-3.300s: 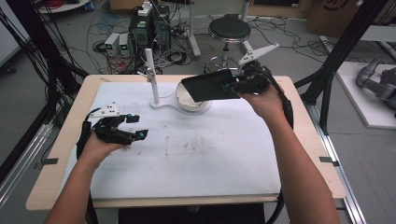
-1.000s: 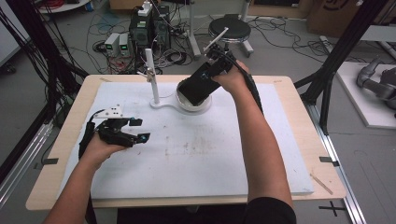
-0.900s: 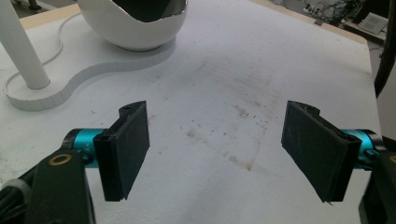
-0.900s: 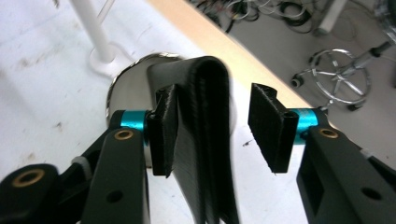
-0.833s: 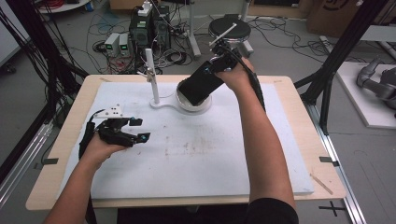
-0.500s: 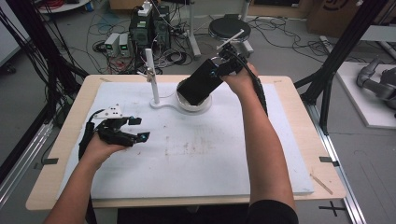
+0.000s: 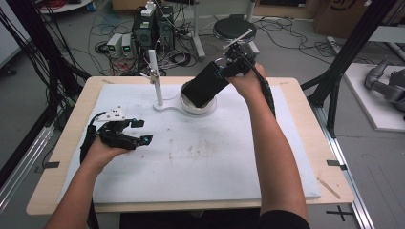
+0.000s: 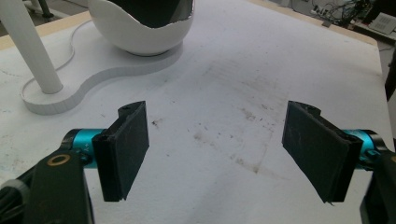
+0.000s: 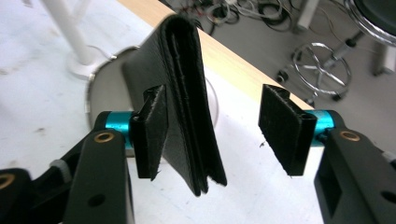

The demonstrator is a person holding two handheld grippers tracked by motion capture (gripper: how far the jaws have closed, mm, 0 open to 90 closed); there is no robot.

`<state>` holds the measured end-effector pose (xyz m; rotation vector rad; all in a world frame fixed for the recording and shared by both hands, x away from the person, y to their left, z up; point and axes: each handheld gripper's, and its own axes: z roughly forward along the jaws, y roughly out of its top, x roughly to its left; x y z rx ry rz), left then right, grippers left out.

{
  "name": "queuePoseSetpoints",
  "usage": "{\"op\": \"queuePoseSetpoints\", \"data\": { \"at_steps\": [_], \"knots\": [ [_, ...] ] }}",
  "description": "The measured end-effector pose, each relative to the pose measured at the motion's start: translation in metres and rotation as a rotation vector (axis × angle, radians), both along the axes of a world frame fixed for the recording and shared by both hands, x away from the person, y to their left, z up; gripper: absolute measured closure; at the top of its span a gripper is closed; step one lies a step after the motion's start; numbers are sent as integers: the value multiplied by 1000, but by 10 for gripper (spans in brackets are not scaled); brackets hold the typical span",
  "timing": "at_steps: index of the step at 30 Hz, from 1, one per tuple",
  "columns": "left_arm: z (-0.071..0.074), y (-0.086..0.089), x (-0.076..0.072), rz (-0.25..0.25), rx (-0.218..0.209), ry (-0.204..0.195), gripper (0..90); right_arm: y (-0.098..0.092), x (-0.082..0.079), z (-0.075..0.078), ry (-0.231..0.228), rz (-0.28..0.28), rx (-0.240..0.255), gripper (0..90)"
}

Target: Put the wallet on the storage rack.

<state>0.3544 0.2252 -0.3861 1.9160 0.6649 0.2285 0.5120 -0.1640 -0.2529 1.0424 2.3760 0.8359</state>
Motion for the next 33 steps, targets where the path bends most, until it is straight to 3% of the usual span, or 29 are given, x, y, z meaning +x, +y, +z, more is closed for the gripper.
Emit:
{"op": "queuePoseSetpoints", "data": {
  "at_steps": [10, 18, 24, 29, 31, 32, 33],
  "knots": [
    [2, -6, -1, -11, 10, -9, 225, -17, -30, 8, -41, 44, 64, 392],
    [0, -8, -1, -12, 15, -5, 224, -10, -35, -2, -34, 89, 28, 389],
    [1, -4, 0, 0, 8, -13, 223, -20, -42, 9, -71, 80, 81, 381],
    [2, -3, -1, 11, 12, -22, 217, -34, -57, 18, -105, 80, 126, 364],
    [4, -3, -2, 11, 10, -39, 214, -45, -74, 22, -119, 86, 163, 332],
    [4, -3, -2, 11, 10, -39, 211, -45, -74, 22, -119, 86, 163, 332],
    [6, -3, -4, 17, 8, -56, 206, -54, -88, 22, -131, 92, 187, 313]
  ]
}}
